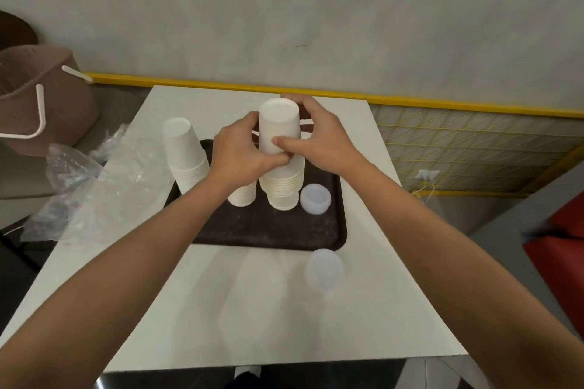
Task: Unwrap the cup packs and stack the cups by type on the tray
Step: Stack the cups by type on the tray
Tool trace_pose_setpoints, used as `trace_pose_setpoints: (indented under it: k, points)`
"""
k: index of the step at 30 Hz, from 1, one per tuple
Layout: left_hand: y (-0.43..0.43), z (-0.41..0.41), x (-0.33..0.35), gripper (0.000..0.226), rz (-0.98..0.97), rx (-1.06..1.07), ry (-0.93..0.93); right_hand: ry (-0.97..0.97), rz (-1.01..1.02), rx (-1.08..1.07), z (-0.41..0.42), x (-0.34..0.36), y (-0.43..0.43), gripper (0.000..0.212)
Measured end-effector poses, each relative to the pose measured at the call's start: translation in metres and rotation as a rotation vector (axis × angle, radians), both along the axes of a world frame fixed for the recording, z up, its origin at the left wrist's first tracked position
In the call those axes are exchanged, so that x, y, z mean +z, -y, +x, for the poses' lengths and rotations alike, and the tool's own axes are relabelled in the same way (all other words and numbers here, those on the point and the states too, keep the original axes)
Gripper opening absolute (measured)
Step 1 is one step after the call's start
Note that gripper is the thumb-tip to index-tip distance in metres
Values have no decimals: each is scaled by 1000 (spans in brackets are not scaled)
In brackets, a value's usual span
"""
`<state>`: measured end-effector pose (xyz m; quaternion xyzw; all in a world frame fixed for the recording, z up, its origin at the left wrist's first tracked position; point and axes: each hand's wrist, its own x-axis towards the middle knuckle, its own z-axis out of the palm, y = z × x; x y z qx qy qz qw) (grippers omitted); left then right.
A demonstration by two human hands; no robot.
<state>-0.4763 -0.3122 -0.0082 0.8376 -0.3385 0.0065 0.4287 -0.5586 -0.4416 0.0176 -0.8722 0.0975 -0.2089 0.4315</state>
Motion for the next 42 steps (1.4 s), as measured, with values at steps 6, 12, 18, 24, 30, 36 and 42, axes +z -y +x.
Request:
trace_pose_setpoints:
  k: [6,12,18,24,30,36,42]
  points:
    - [31,35,6,65,-29,-33,8,31,9,-58,35,6,25,63]
    - [50,53,-10,66,4,-74,-35,-33,4,-104,53,-11,40,63]
    - [57,56,-35,71,77,-103,-68,-113,31,-117,54,-36,47,61]
    - [59,56,-59,67,189,-132,-86,-247,92,-129,52,-61,49,56]
    - [60,55,-83,65,326,-178,-99,-328,70,-76,46,-83,46,48]
    - [67,56,-88,61,457,-188,-12,-393,39,-37,46,-94,51,52]
    - [66,59,-87,66,509,-204,68,-476,37,-55,49,-96,50,69]
